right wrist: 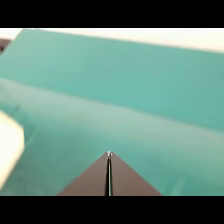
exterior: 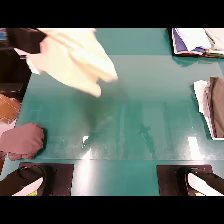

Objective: Fold the shirts.

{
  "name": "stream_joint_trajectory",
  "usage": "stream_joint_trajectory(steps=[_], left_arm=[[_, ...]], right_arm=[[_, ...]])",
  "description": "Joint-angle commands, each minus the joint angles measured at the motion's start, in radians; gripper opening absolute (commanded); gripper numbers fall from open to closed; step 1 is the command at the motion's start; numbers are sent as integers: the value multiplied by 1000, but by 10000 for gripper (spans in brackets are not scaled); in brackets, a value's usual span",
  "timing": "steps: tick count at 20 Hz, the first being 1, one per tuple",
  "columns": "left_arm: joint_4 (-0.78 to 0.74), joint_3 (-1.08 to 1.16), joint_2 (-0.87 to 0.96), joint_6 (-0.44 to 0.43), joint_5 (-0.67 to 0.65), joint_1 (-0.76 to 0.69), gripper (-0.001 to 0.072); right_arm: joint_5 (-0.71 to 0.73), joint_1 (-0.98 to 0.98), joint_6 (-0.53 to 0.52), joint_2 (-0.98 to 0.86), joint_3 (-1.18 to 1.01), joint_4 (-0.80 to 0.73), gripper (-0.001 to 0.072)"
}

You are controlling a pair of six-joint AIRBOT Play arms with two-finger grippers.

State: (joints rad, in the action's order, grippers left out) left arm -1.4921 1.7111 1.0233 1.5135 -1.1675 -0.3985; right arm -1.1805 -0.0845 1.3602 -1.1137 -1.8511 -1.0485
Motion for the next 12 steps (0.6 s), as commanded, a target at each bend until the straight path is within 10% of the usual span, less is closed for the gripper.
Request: stream_joint_trajectory(steps=[1,5,7,12], left_arm=[[-4,45,99,-14,-2,-207,21],[4,45,340,-31,10,-377,30],[16,45,440,-28,34,-408,606],[8,43,470,0,-16,-254,624]], right_arm=[[3,1,0,0,-63,-2,20],[-16,1,0,0,-63,-2,20],[-24,1,0,0,-63,-2,20],[-54,1,0,0,-63,-2,20]])
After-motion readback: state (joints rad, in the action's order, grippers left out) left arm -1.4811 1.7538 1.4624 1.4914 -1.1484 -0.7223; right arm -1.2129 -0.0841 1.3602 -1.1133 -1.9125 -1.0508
